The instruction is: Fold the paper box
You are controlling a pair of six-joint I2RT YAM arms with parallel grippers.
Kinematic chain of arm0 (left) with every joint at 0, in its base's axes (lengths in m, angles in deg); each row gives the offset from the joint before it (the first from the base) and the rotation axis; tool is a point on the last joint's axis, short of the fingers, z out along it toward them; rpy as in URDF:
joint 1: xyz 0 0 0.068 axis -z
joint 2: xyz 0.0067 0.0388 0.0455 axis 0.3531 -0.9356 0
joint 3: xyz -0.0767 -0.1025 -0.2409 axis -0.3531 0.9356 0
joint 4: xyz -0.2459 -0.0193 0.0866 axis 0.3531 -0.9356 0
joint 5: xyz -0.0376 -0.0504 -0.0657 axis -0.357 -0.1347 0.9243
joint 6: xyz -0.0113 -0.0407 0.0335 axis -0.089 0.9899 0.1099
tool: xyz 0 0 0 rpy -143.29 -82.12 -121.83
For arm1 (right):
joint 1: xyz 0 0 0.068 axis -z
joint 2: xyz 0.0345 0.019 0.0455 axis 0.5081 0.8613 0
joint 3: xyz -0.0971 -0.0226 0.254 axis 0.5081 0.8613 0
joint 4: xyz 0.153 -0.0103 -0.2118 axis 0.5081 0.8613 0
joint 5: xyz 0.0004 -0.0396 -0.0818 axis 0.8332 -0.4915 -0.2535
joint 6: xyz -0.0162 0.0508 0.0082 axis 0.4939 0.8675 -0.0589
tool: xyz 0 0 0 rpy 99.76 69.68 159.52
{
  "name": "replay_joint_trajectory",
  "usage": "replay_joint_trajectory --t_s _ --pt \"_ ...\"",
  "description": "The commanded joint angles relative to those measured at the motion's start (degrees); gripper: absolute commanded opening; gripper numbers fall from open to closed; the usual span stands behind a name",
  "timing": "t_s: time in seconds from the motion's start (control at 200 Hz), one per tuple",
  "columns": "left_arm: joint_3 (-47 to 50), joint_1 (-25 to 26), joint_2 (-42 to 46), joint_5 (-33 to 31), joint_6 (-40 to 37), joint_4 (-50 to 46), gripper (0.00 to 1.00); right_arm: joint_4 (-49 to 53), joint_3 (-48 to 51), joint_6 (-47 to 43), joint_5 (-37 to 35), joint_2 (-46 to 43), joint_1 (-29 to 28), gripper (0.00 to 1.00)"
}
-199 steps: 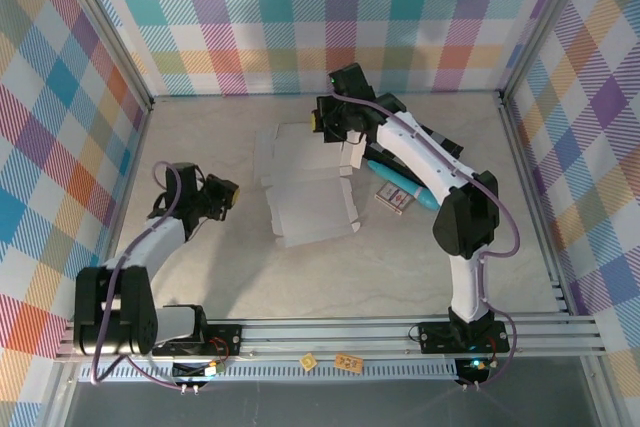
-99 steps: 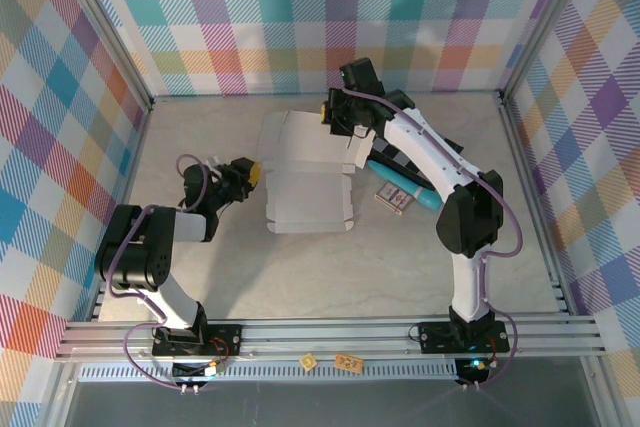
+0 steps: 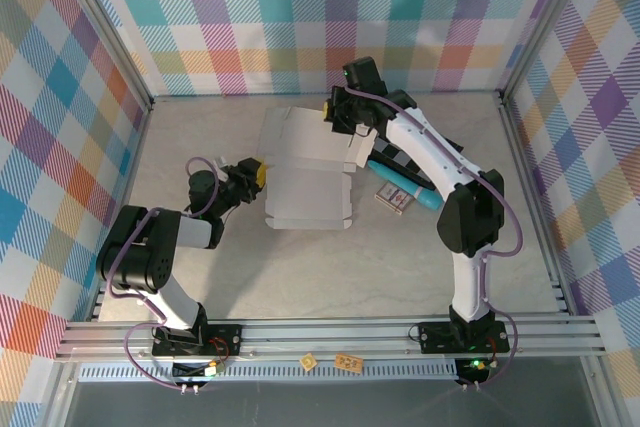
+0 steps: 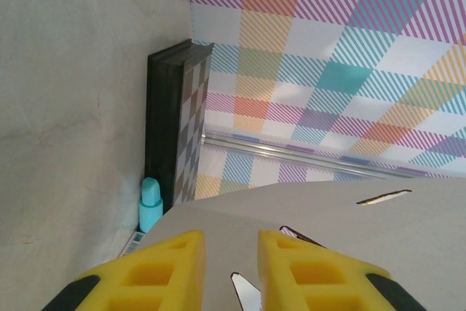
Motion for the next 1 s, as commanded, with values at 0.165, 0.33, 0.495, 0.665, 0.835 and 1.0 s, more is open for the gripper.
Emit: replay_joint_trajectory --t_s 0.165,0.33,0.495,0.665,0.835,1.0 --pt "-3.33 3.1 5.72 -0.01 -6.7 -7.43 0.29 -1.39 0.47 2.45 0.59 0.39 0.43 0.0" --pt "-5.34 4.22 6.9 0.62 -11.38 -14.11 0.33 -1.83 0.49 2.53 1.21 0.57 0.49 0.0" --pt "-10.95 5.75 9.58 1.26 -22.6 -31.66 0.35 -1.44 -0.13 2.26 1.92 0.75 0.44 0.0" --pt "-13.03 7.1 12.09 -1.09 -30.78 -41.85 0.39 -1.59 0.32 2.18 2.35 0.53 0.44 0.0" --pt "-13.74 8.09 11.9 -2.16 -32.51 -43.45 0.41 -1.88 0.36 2.19 2.62 0.4 0.18 0.0" --pt "-15.66 8.88 11.78 -4.68 -35.87 -48.57 0.41 -1.94 0.69 2.26 2.73 -0.02 -0.17 0.0"
